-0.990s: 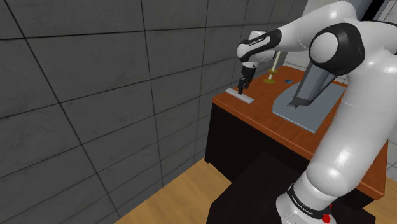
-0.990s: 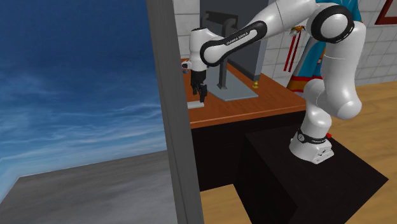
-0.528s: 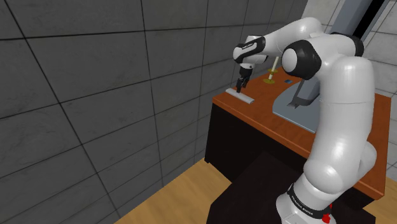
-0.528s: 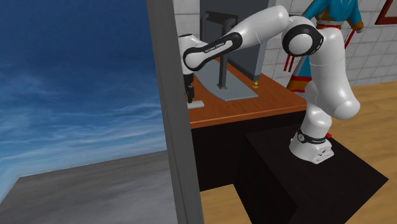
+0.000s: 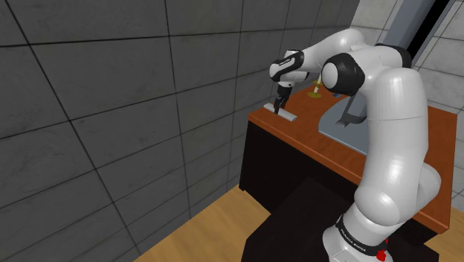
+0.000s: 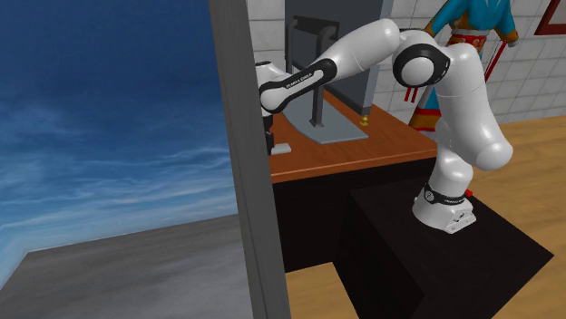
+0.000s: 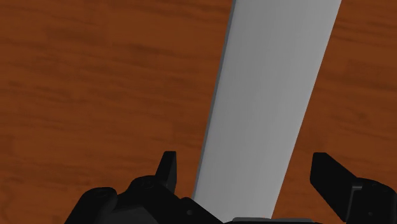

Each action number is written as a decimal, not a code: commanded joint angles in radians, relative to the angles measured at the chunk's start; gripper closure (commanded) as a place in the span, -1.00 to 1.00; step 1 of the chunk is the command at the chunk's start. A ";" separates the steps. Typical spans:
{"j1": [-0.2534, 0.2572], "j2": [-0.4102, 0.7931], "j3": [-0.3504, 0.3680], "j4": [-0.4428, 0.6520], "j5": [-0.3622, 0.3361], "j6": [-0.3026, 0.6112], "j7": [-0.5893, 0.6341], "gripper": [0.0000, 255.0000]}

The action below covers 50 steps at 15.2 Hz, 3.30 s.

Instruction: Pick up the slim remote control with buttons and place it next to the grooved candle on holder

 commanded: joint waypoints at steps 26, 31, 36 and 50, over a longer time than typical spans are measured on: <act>0.005 -0.045 -0.011 0.047 -0.019 -0.089 0.012 1.00; 0.005 -0.065 -0.016 0.085 -0.029 -0.146 0.018 1.00; 0.005 -0.080 -0.020 0.130 -0.036 -0.205 0.023 1.00; -0.008 -0.092 -0.027 0.303 -0.045 -0.388 0.032 1.00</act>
